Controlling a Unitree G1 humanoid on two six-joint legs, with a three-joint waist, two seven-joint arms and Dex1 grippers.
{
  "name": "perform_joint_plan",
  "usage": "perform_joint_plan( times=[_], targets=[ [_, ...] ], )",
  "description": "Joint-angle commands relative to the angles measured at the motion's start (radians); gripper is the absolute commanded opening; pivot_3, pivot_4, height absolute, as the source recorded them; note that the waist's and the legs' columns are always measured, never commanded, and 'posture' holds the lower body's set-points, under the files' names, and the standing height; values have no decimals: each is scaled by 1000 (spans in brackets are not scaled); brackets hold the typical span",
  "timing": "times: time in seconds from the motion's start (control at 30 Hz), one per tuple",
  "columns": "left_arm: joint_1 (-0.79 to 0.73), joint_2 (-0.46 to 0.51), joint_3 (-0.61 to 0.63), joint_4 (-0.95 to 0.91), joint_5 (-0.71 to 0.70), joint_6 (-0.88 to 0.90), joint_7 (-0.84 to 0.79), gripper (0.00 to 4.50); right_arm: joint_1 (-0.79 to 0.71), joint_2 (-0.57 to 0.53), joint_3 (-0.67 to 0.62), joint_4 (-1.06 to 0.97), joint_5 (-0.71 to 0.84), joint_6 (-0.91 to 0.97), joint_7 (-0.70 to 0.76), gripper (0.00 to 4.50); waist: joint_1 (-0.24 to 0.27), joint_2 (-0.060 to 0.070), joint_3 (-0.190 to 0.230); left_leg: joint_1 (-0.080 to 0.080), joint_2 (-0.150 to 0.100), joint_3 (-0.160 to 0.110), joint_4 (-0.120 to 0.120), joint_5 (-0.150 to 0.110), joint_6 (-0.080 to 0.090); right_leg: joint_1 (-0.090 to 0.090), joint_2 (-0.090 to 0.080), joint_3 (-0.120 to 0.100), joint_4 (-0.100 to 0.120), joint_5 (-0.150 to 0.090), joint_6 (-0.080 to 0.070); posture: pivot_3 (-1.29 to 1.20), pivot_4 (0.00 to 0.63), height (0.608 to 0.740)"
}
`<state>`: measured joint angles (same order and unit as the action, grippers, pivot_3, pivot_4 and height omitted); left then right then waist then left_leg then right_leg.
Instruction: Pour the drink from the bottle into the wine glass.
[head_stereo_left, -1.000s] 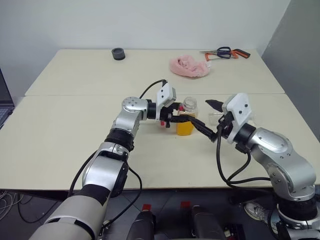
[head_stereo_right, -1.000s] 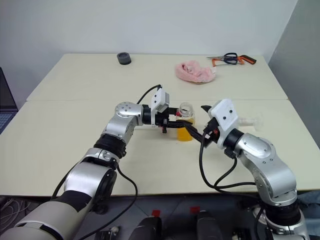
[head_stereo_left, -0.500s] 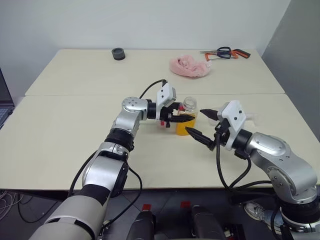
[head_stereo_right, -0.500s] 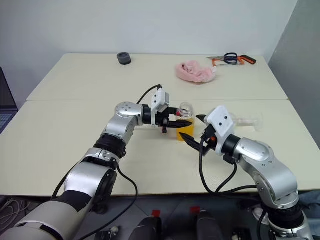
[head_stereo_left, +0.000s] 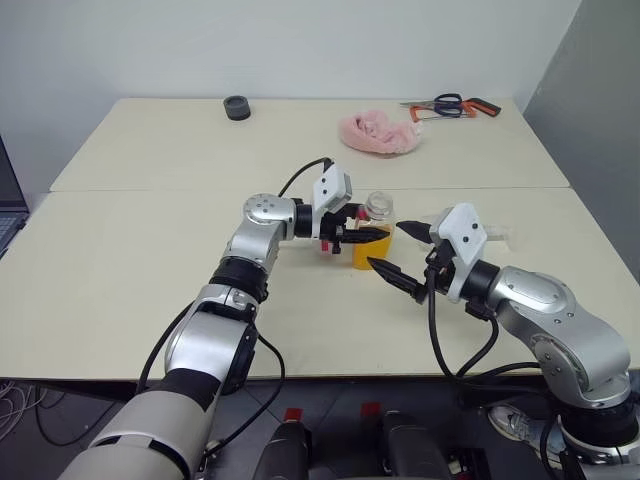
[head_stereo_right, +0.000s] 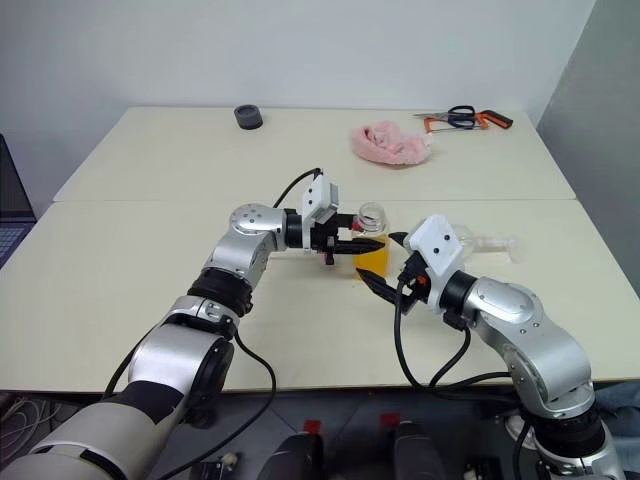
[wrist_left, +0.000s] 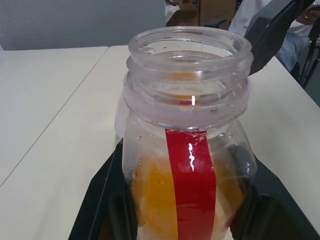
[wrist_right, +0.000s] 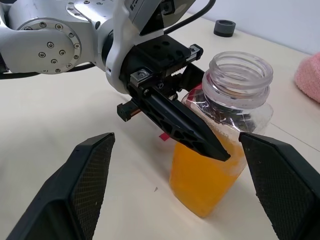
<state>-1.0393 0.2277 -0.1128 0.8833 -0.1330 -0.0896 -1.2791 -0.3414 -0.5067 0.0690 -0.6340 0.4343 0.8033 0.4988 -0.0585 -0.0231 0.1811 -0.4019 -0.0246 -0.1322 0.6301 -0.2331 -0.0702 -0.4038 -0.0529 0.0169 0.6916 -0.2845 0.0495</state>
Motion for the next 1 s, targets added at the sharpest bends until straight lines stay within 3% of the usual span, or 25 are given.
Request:
perform_joint_plan(
  times=[0.03, 1.0],
  targets=[
    [-28, 0, 26, -27, -24, -2, 0, 1768, -10, -7, 9, -25, -4, -9, 0, 4241, 0, 0, 0, 0, 0, 0, 0, 0, 0, 0, 0, 0, 0, 0, 0, 0, 150, 740],
    [-57, 24, 75, -23, -38, 24, 37, 1768, 11, 27, 16, -1, -57, -99, -16, 4241, 0, 0, 0, 0, 0, 0, 0, 0, 0, 0, 0, 0, 0, 0, 0, 0, 150, 740]
  ],
)
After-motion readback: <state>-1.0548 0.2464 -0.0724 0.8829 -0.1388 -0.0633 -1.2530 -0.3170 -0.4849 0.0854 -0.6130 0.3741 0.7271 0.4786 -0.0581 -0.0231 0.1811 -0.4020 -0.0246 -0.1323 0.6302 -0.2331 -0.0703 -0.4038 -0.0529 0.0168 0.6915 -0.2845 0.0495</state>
